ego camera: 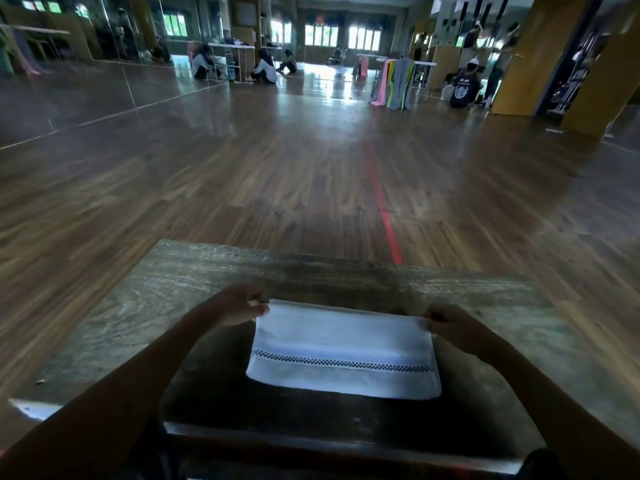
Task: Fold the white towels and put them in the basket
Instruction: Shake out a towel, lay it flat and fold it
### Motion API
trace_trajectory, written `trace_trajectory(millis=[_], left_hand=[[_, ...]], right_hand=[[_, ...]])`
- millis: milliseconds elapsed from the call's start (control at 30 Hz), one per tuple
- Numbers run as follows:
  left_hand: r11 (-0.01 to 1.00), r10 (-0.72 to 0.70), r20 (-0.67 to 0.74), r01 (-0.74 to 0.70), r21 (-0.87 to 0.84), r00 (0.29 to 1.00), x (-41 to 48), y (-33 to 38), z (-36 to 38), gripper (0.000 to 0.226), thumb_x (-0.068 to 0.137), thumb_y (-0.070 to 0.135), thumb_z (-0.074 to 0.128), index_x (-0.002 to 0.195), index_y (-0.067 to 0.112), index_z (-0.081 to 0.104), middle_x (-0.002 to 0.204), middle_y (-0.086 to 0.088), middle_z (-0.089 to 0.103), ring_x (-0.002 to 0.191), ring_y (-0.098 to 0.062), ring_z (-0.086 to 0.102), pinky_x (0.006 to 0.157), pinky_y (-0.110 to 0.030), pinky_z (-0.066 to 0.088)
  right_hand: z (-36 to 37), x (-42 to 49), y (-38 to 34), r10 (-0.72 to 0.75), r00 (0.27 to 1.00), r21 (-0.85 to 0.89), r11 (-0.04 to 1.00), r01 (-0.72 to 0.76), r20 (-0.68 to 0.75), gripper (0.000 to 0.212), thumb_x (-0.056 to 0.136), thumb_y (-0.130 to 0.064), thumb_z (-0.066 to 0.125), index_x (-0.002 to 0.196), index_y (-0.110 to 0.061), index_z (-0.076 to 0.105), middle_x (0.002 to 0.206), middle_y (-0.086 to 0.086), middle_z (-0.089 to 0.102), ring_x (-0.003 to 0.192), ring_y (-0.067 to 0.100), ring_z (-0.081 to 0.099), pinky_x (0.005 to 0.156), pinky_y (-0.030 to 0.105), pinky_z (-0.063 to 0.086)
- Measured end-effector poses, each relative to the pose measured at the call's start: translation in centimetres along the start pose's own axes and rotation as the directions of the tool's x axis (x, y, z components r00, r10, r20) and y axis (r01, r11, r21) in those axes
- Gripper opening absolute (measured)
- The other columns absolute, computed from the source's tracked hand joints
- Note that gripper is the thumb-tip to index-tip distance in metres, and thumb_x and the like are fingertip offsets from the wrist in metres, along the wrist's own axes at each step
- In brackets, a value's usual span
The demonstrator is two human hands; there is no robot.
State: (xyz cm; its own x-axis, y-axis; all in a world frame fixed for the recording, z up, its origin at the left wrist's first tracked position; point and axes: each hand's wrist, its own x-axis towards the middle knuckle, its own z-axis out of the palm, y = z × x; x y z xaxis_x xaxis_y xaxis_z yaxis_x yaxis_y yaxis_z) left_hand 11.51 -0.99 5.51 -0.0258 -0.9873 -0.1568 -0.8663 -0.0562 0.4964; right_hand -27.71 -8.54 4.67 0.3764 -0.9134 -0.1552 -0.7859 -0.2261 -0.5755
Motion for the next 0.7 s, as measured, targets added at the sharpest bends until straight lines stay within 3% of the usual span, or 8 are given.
trace_trajectory(millis=[133,200,267,367,500,600,700], left_hand=[[0.999,-0.053,-0.012,0.053,0.006,0.999,3.0,-0.9,1.1,0.021,0.090,0.026,0.061,0.073,0.028,0.051,0.083,0.008,0.055,0.087,-0.017,0.056,0.067,-0.026,0.037],[0.998,-0.069,-0.002,0.069,0.000,0.998,4.3,-1.1,1.5,0.008,0.091,0.026,0.061,0.086,0.020,0.060,0.093,0.002,0.059,0.095,-0.019,0.057,0.076,-0.028,0.042],[0.996,-0.082,0.000,0.082,0.016,0.997,5.2,-1.3,1.9,0.019,0.091,0.026,0.061,0.103,0.011,0.063,0.103,-0.003,0.060,0.097,-0.019,0.055,0.079,-0.029,0.042],[0.995,-0.091,0.015,0.090,0.048,0.996,6.1,-1.7,2.5,0.022,0.091,0.026,0.061,0.107,0.011,0.063,0.111,-0.007,0.062,0.099,-0.020,0.056,0.081,-0.029,0.042],[0.994,-0.067,-0.015,0.068,0.086,0.998,7.0,-2.2,3.0,0.022,0.091,0.025,0.061,0.107,0.011,0.063,0.112,-0.007,0.063,0.093,-0.015,0.052,0.077,-0.027,0.038],[0.993,-0.045,-0.029,0.048,0.111,0.999,7.2,-2.4,3.3,0.021,0.091,0.024,0.061,0.107,0.011,0.063,0.112,-0.006,0.063,0.095,-0.017,0.055,0.077,-0.028,0.040],[0.992,-0.037,-0.001,0.037,0.123,0.999,7.2,-2.4,3.5,0.024,0.091,0.023,0.060,0.112,0.011,0.059,0.115,-0.008,0.060,0.099,-0.020,0.056,0.081,-0.032,0.045]], right_hand=[[0.7,2.6,1.2,0.042,0.998,0.008,0.999,-0.042,-0.056,0.024,0.089,-0.007,0.059,0.068,-0.019,0.060,0.067,-0.002,0.056,0.064,0.008,0.050,0.061,0.025,0.038],[1.2,3.6,1.9,0.052,0.998,-0.024,0.998,-0.053,-0.027,0.033,0.087,-0.006,0.060,0.060,-0.026,0.058,0.061,-0.008,0.054,0.059,0.004,0.048,0.061,0.026,0.037],[1.6,4.4,2.5,0.051,0.999,-0.046,0.998,-0.051,0.000,0.038,0.086,-0.007,0.061,0.054,-0.027,0.057,0.057,-0.012,0.051,0.055,0.000,0.045,0.060,0.026,0.036],[1.9,5.2,3.0,0.066,0.998,-0.060,0.996,-0.065,0.006,0.020,0.087,-0.011,0.063,0.069,-0.021,0.063,0.071,-0.009,0.057,0.067,0.003,0.052,0.062,0.021,0.038],[2.1,6.0,3.7,0.075,0.997,-0.091,0.993,-0.072,0.032,0.004,0.088,-0.018,0.062,0.088,-0.022,0.062,0.092,-0.002,0.060,0.091,0.018,0.059,0.073,0.027,0.042],[2.2,6.0,3.9,0.099,0.994,-0.156,0.984,-0.091,0.045,0.031,0.091,-0.023,0.061,0.121,-0.017,0.058,0.112,0.005,0.059,0.104,0.020,0.056,0.084,0.030,0.042],[2.1,6.0,3.6,0.120,0.989,-0.283,0.955,-0.091,0.088,0.037,0.092,-0.030,0.057,0.128,-0.022,0.055,0.119,0.003,0.059,0.110,0.019,0.054,0.094,0.035,0.042]])
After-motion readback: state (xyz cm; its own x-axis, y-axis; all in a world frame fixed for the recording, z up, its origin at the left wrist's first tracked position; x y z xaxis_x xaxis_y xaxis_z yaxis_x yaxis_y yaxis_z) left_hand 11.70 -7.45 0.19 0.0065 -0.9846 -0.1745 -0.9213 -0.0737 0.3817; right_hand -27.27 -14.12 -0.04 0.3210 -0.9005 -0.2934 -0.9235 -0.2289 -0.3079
